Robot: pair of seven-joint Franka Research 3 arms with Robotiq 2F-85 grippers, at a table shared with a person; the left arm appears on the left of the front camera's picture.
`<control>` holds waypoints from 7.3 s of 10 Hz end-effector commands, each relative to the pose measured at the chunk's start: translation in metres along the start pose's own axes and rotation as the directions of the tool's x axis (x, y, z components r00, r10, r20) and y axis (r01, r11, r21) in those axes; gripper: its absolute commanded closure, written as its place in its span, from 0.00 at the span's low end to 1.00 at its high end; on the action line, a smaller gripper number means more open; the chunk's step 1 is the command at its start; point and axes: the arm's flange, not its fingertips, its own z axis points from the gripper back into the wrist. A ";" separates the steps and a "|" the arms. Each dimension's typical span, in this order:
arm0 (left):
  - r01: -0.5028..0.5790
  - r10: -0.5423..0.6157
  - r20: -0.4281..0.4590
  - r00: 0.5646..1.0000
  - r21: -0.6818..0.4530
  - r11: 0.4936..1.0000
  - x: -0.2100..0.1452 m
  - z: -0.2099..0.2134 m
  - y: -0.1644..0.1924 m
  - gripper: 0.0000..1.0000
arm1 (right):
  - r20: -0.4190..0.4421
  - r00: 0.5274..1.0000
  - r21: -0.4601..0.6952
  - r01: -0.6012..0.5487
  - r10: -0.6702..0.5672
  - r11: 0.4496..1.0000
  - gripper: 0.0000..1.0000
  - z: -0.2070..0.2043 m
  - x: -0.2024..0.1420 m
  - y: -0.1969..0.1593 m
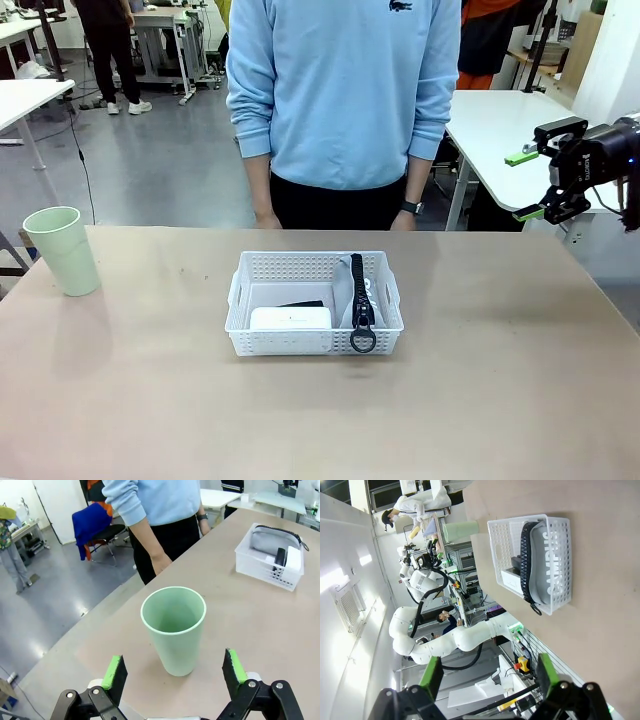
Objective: Efficiently arrange items inside the basket to fit them all.
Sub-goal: Pick up the Reusable plastic cup and place it inside the Organizing basket.
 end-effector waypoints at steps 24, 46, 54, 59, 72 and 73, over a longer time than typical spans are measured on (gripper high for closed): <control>0.012 -0.049 -0.243 0.969 -0.153 0.988 -0.079 -0.136 0.033 0.00 | -0.007 1.000 -0.010 -0.005 0.005 1.000 0.00 0.001 -0.001 0.002; -0.028 0.058 0.097 0.994 -0.284 0.959 -0.061 -0.151 0.027 0.00 | -0.007 1.000 -0.010 -0.005 0.005 1.000 0.00 0.001 -0.001 0.002; -0.021 0.055 0.126 0.990 -0.257 0.966 -0.048 -0.134 0.022 1.00 | -0.007 1.000 -0.010 -0.005 0.005 1.000 0.00 0.001 -0.001 0.002; 0.119 -0.133 -0.033 0.991 -0.270 0.955 0.082 -0.097 -0.083 1.00 | -0.007 1.000 -0.010 -0.005 0.005 1.000 0.00 0.001 -0.001 0.002; 0.167 -0.206 -0.119 0.971 -0.276 0.947 0.124 -0.112 -0.176 0.13 | -0.007 1.000 -0.010 -0.005 0.005 1.000 0.00 0.001 -0.001 0.002; 0.181 -0.231 -0.141 0.963 -0.301 0.936 0.137 -0.118 -0.197 0.13 | -0.007 1.000 -0.010 -0.005 0.005 1.000 0.00 0.001 -0.001 0.002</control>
